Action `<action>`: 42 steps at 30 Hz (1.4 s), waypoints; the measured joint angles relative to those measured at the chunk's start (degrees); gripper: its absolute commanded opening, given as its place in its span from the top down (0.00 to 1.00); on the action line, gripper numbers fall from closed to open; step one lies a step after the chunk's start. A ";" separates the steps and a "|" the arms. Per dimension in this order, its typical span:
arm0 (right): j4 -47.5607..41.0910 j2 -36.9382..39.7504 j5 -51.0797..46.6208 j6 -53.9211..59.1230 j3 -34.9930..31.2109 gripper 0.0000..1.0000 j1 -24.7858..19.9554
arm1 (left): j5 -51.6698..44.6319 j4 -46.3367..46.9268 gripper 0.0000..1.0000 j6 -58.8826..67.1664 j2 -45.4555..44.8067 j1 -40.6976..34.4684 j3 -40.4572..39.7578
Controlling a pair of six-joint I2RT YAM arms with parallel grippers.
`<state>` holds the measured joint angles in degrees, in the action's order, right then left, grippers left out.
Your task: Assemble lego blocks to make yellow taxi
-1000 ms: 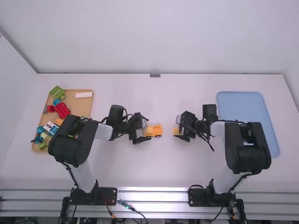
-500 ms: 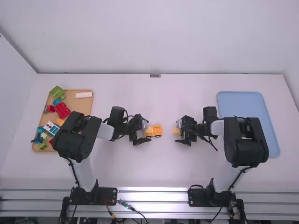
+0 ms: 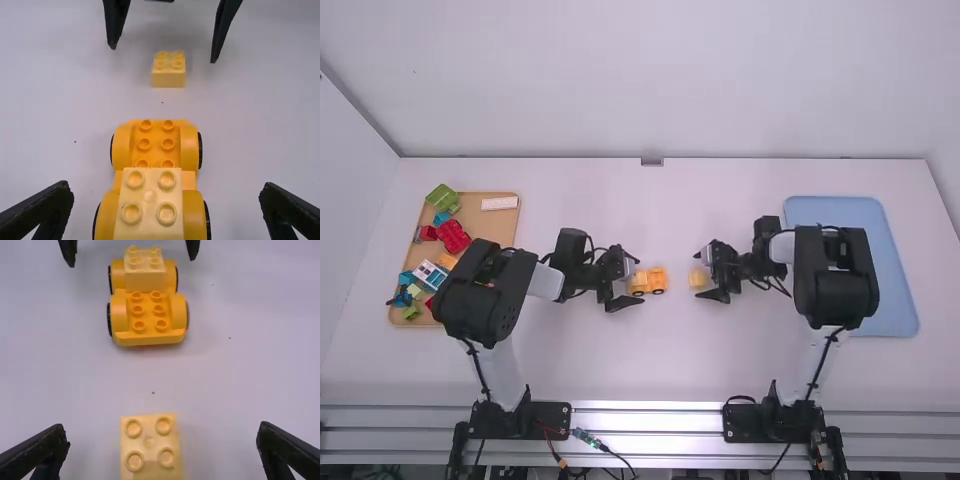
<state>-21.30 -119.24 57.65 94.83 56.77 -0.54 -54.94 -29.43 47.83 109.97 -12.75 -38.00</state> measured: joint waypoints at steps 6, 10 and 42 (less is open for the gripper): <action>-7.89 -2.99 1.18 5.38 3.67 0.01 -0.39 | -0.39 0.28 0.01 0.00 0.02 0.00 0.00; -7.37 -2.99 1.36 6.56 4.87 0.02 -0.37 | -0.42 0.44 0.01 0.02 0.02 0.00 0.00; -6.45 -2.99 2.91 7.21 4.59 0.02 -0.35 | -0.79 0.66 0.01 -1.57 4.37 -0.24 -2.80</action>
<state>-27.75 -122.23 60.55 102.04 61.36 -0.89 -55.72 -28.77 46.26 114.34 -12.99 -40.80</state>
